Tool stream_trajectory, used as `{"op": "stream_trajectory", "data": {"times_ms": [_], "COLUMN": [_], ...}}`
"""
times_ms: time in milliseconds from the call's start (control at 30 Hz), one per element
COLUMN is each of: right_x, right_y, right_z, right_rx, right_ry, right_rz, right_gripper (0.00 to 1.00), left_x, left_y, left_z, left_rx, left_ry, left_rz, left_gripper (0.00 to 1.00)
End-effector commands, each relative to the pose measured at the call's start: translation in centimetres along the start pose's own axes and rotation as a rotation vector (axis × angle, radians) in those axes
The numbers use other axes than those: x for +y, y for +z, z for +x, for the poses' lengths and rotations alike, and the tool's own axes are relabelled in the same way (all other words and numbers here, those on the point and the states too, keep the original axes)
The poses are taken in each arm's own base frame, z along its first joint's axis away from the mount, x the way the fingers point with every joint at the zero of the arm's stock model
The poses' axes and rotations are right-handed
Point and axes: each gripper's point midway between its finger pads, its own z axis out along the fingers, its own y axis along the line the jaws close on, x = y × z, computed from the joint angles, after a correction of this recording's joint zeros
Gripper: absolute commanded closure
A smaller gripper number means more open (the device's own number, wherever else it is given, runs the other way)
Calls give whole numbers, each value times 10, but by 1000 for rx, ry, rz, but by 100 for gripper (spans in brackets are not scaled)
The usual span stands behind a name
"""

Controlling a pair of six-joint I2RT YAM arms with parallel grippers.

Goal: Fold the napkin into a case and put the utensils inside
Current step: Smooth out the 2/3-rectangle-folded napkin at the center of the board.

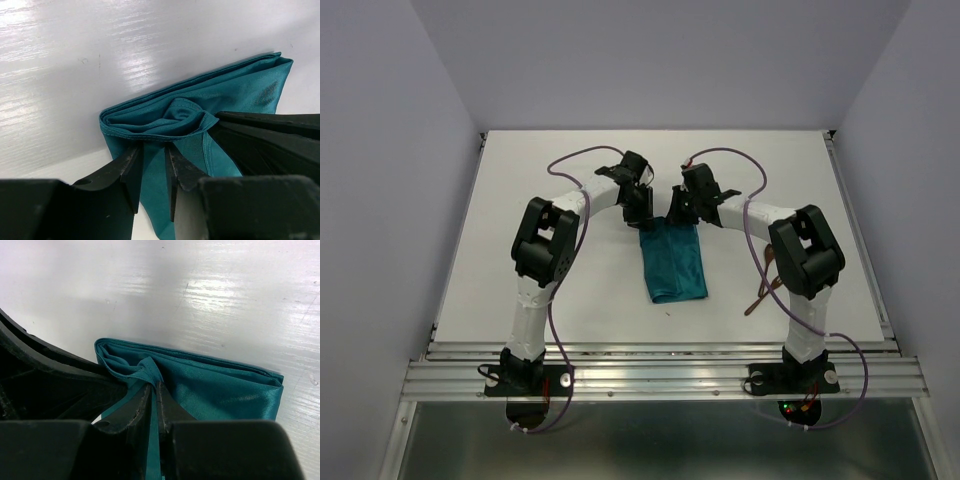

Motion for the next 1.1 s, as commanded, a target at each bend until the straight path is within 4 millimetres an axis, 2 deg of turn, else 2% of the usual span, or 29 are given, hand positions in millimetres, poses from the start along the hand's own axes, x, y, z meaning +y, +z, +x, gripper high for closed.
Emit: {"op": "stream_trajectory", "data": {"times_ms": [0, 167, 367, 500, 667, 767, 967, 1000, 1067], "right_x": [14, 18, 27, 30, 36, 47, 59, 67, 67], "right_y": [-15, -23, -36, -38, -38, -37, -31, -31, -26], "right_z": [-19, -22, -25, -24, -27, -23, -20, -20, -20], "right_rx": [-57, -76, -93, -92, -94, -82, -64, -62, -55], "right_ry": [-18, -19, -13, -7, -6, -22, -35, -44, -46], "right_rz": [-20, -32, -71, -87, -110, -133, -162, -177, -176], "right_gripper": [85, 85, 84, 80, 80, 80, 81, 80, 81], "left_x": [-23, -31, -35, -35, -34, -35, -25, -17, -10], "left_y": [-37, -52, -57, -54, -54, -62, -83, -91, -97], "left_z": [-22, -28, -29, -28, -27, -32, -38, -40, -41], "left_rx": [-88, -117, -121, -114, -113, -143, -182, -198, -209], "left_ry": [27, 38, 42, 42, 37, 33, 7, -8, -27], "left_rz": [55, 72, 88, 90, 88, 97, 123, 126, 135], "left_gripper": [65, 65, 68, 68, 69, 72, 78, 78, 81]}}
